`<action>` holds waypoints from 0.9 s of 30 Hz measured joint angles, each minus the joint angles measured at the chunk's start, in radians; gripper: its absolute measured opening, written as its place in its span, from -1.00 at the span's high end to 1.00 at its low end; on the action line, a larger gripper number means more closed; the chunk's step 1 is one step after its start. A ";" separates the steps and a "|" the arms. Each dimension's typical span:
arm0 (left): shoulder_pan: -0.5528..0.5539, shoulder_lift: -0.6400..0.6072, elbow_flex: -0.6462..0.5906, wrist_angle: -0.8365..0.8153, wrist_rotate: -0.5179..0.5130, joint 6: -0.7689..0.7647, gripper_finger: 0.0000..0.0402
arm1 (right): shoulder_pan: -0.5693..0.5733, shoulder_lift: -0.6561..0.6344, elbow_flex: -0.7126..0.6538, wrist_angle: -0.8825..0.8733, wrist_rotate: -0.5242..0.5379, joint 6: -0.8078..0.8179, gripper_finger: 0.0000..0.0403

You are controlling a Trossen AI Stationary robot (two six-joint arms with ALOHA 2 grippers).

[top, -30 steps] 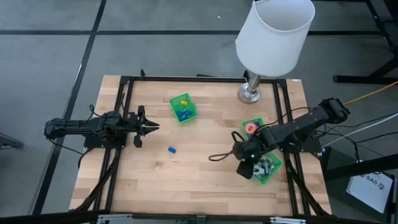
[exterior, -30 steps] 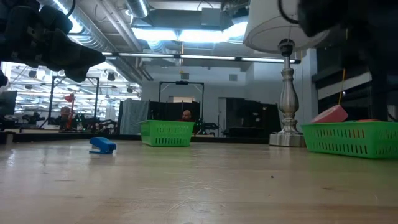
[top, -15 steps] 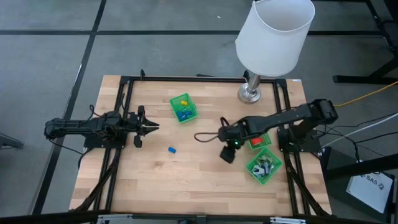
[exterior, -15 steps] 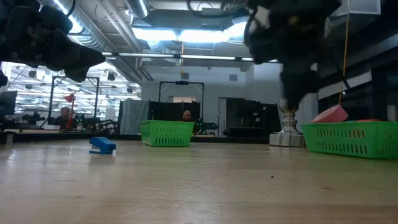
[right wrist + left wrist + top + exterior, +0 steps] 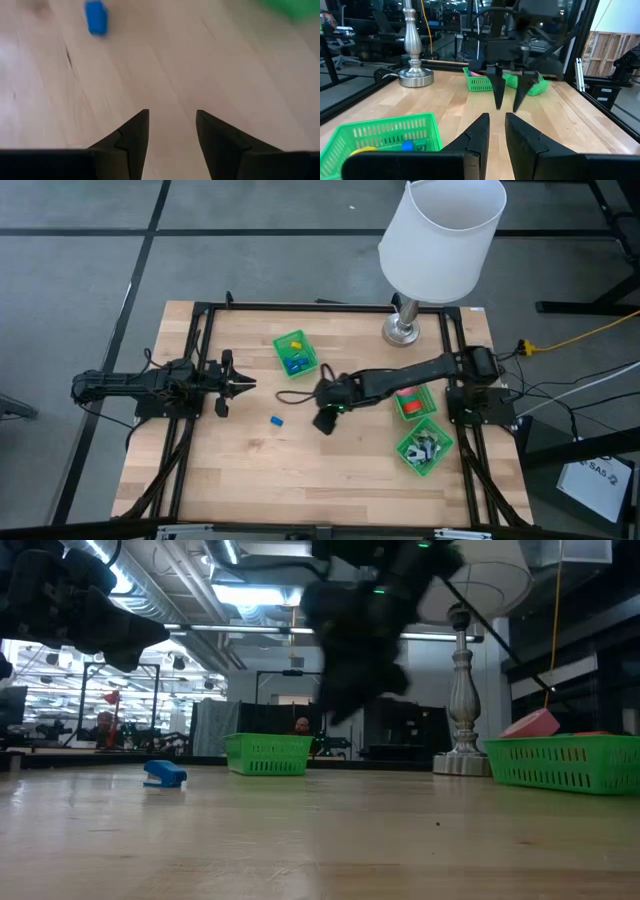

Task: Pick and place Stapler, Stapler remover, tape
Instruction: Put the blue stapler into the top left green bin

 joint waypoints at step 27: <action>0.000 0.000 0.000 0.001 0.000 0.000 0.71 | 0.116 0.457 0.484 0.191 0.345 -0.290 0.17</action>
